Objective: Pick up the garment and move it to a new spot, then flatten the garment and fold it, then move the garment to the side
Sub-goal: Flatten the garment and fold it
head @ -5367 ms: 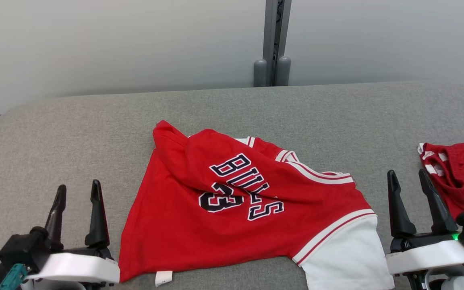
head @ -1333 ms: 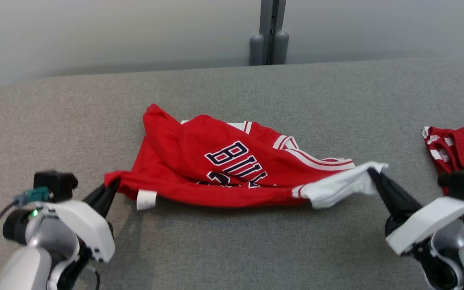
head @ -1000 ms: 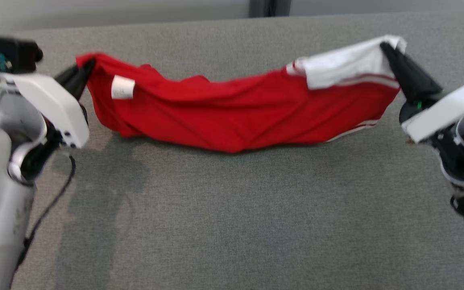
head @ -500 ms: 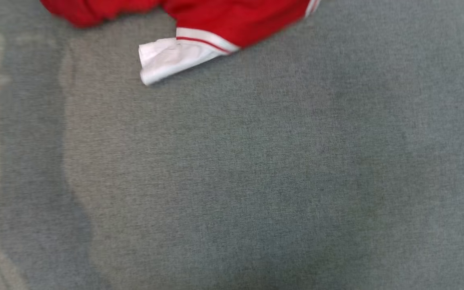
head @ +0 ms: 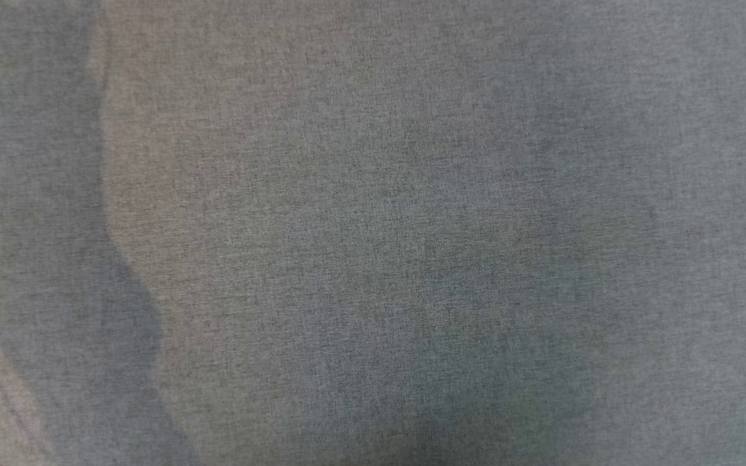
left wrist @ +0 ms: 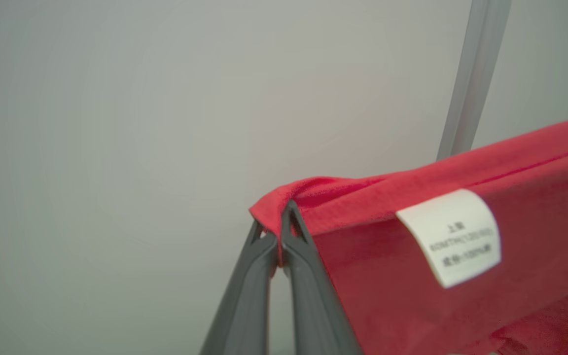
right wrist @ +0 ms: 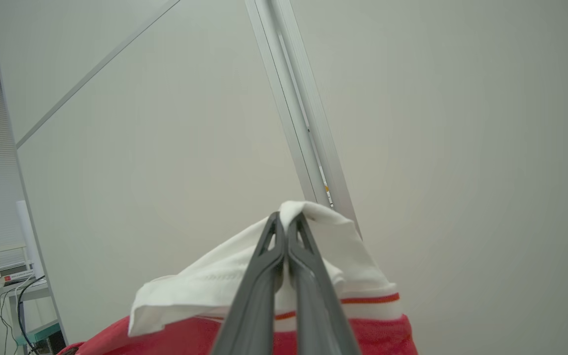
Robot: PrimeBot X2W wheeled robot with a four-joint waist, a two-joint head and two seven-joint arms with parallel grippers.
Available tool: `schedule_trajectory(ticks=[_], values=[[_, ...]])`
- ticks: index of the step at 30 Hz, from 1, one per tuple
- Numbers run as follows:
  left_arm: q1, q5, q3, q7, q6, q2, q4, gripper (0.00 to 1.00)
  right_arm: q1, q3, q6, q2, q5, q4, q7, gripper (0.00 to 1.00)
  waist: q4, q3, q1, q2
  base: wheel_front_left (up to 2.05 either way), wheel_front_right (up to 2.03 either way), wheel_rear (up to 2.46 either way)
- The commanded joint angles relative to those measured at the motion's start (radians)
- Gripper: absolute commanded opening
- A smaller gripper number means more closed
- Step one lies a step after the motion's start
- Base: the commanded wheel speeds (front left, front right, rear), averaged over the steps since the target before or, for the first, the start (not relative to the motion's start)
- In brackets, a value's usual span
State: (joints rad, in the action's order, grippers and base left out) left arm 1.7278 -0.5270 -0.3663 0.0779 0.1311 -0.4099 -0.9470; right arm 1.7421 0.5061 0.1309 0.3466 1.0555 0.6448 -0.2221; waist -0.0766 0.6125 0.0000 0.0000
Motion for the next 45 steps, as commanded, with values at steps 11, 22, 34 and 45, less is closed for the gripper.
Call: schedule_trajectory(ticks=[11,22,34,45], values=[[-0.263,-0.201,-0.221,0.107,-0.001,-0.048,0.042,0.00,-0.246,0.226,0.000,0.065,0.067,-0.020,0.042,0.00,-0.002,-0.138,0.0000,0.0000,0.00,0.00,0.00],[-0.615,-0.461,-0.395,0.185,-0.001,-0.191,0.254,0.00,-0.623,0.367,0.000,0.242,0.147,-0.221,0.067,0.00,0.017,-0.325,0.0000,0.0000,0.00,0.00,0.00],[-1.015,-0.700,-0.515,0.435,-0.002,-0.422,0.598,0.00,-1.042,0.460,0.000,0.450,0.252,-0.470,0.333,0.00,0.011,-0.483,0.0000,0.0000,0.00,0.00,0.00],[-1.235,-0.789,-0.595,0.566,-0.103,-0.572,0.932,0.00,-1.313,0.475,0.000,0.593,0.308,-0.613,0.555,0.00,0.035,-0.544,0.0000,0.0000,0.00,0.00,0.00]])
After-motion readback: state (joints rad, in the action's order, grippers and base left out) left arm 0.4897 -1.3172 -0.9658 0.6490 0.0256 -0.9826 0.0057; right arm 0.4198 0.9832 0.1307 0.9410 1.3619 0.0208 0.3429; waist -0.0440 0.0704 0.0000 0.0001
